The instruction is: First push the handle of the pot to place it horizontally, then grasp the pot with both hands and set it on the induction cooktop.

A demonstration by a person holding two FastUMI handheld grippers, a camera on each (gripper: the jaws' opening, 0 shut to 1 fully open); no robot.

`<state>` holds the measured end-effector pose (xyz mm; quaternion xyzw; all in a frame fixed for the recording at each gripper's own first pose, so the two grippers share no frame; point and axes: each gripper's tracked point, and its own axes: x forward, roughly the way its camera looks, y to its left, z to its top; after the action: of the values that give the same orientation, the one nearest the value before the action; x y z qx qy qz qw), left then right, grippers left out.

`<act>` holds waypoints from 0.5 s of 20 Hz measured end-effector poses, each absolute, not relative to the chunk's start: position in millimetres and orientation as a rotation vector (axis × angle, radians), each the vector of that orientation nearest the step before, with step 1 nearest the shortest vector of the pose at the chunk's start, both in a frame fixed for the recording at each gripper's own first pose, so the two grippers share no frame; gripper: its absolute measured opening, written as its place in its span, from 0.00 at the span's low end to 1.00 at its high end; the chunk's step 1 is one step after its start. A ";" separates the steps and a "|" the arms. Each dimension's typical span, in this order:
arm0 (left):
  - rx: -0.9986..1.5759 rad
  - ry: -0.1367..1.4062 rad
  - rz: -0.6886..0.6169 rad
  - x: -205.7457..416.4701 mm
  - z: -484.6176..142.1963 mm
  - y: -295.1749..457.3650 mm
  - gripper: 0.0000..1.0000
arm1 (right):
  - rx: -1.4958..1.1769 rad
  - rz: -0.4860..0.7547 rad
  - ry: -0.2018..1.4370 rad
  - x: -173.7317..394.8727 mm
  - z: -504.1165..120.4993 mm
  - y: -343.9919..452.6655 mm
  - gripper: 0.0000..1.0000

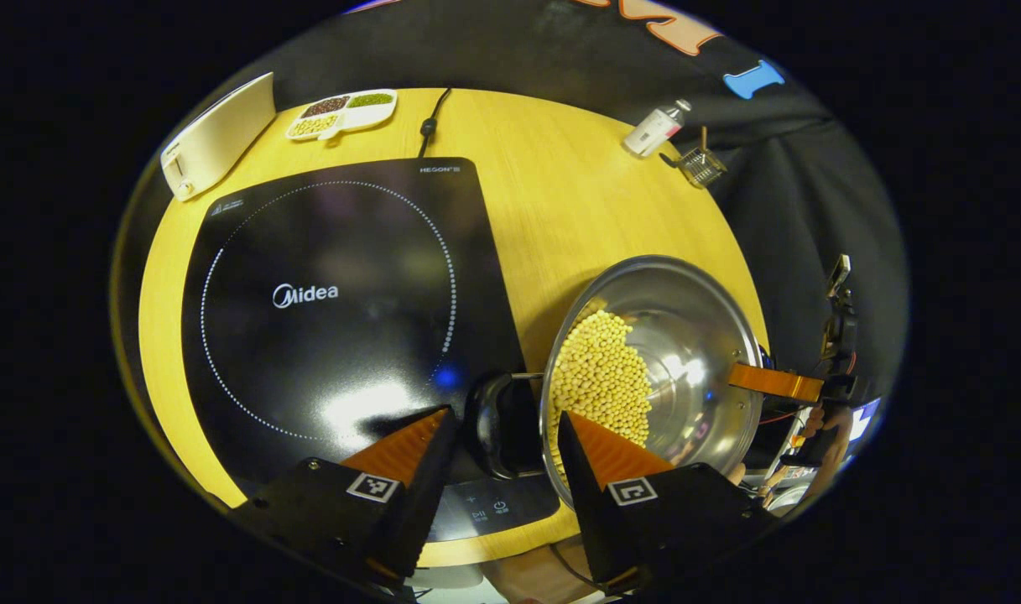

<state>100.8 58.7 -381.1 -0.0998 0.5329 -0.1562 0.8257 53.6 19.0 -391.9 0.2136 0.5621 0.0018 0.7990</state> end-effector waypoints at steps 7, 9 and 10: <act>-0.211 1.176 -0.294 96.8 -383.0 36.5 0.77 | 0.510 0.044 1.242 56.0 -410.7 6.1 0.46; -0.198 1.179 -0.284 100.1 -383.1 25.6 0.77 | 0.522 0.062 1.254 58.3 -413.3 1.9 0.46; -0.178 1.188 -0.272 101.6 -384.0 23.0 0.77 | 0.529 0.069 1.254 61.5 -413.3 -0.9 0.46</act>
<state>101.6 23.0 -384.0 -0.0833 0.5571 -0.1276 0.8164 61.5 -0.9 -413.3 0.2445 0.5796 0.0320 0.7767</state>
